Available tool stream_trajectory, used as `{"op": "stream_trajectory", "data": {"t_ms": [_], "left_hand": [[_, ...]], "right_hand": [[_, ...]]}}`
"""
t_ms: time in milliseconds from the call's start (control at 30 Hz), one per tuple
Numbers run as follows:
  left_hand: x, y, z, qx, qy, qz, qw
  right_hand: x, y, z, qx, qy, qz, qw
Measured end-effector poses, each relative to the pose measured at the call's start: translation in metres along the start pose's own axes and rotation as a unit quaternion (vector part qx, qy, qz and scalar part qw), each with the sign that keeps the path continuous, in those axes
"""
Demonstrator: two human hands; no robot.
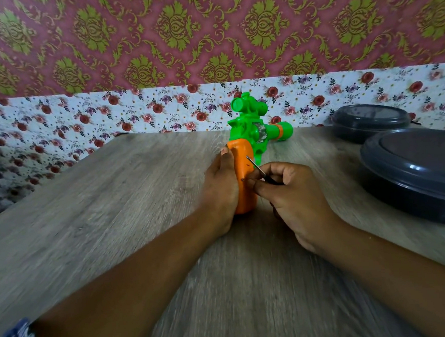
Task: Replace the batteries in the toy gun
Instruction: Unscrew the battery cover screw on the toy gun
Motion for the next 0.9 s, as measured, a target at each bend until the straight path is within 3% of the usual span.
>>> {"op": "stream_trajectory", "data": {"t_ms": [267,433,533,900], "left_hand": [[-0.007,0.011,0.02,0.015,-0.024,0.004,1.0],[-0.006,0.011,0.012,0.002,-0.045,0.019,0.999],[-0.007,0.013,0.008,-0.012,-0.048,0.023,0.998],[-0.008,0.017,0.016,0.033,-0.112,0.064,0.991]], "right_hand": [[-0.002,-0.005,0.013,0.047,-0.056,-0.008,0.997],[0.005,0.007,0.008,-0.01,-0.072,-0.007,0.997],[0.008,0.011,0.02,-0.001,-0.111,0.015,0.994],[0.016,0.014,0.017,-0.035,0.023,0.032,0.999]]}}
Point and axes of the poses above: each hand's wrist, its own y-axis towards the middle knuckle, its own x-axis out of the back of the hand, z = x × y, the point moved 10 cm from there along y, towards the middle knuckle, and after that the axes turned 14 degrees about y, right-handed, at the moved point
